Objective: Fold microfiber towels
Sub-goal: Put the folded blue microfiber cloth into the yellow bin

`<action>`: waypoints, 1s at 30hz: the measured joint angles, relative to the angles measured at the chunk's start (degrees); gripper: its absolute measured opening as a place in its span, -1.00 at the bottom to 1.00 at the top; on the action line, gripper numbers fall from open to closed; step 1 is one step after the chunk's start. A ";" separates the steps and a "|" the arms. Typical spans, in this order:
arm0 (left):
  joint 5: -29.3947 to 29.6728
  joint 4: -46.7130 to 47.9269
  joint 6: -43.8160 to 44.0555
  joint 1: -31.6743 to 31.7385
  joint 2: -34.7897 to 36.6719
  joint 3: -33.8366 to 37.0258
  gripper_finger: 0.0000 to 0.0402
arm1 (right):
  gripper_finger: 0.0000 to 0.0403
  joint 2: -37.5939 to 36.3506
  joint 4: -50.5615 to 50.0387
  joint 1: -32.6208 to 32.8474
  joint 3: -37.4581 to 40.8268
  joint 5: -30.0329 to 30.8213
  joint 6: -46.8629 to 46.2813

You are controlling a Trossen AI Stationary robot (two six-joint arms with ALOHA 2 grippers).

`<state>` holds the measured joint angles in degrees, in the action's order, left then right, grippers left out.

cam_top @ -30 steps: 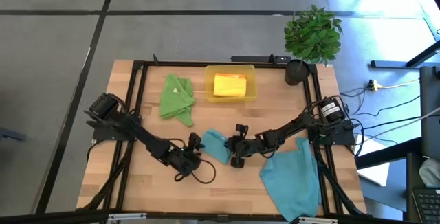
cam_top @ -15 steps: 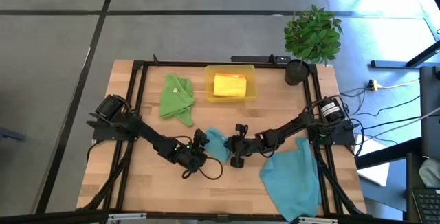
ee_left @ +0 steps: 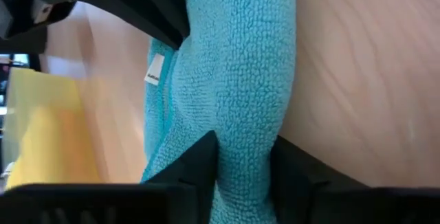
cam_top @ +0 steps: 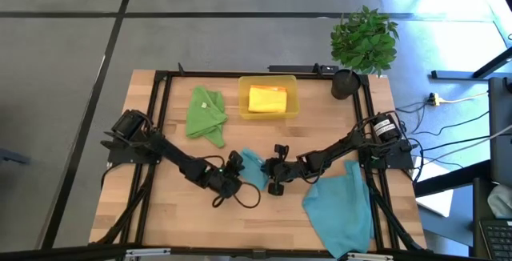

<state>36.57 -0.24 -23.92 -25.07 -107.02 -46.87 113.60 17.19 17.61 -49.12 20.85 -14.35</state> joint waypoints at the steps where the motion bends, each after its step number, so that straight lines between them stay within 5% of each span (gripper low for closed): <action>1: -0.57 -0.04 0.17 0.12 0.00 0.00 -0.56 | -0.74 -0.13 -0.05 0.01 0.00 0.12 0.03; 6: -1.59 -0.30 3.06 0.34 -0.01 0.04 -0.92 | -0.74 -3.06 -1.71 0.38 0.30 2.26 1.28; 12: -3.12 0.13 12.12 0.95 0.56 -0.42 -0.98 | -0.68 -9.41 -5.90 3.84 0.24 7.31 2.99; 24: -8.25 6.08 22.22 1.31 2.51 -7.80 -0.99 | 0.17 -11.27 -1.52 12.74 0.11 10.49 2.94; 30: -9.41 10.00 25.97 1.91 2.56 -11.32 -1.00 | 0.38 -8.27 3.52 13.53 -0.03 12.25 5.11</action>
<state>27.16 9.77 2.05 -23.16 -104.47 -58.20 105.33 20.71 31.14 -49.16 33.10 -9.24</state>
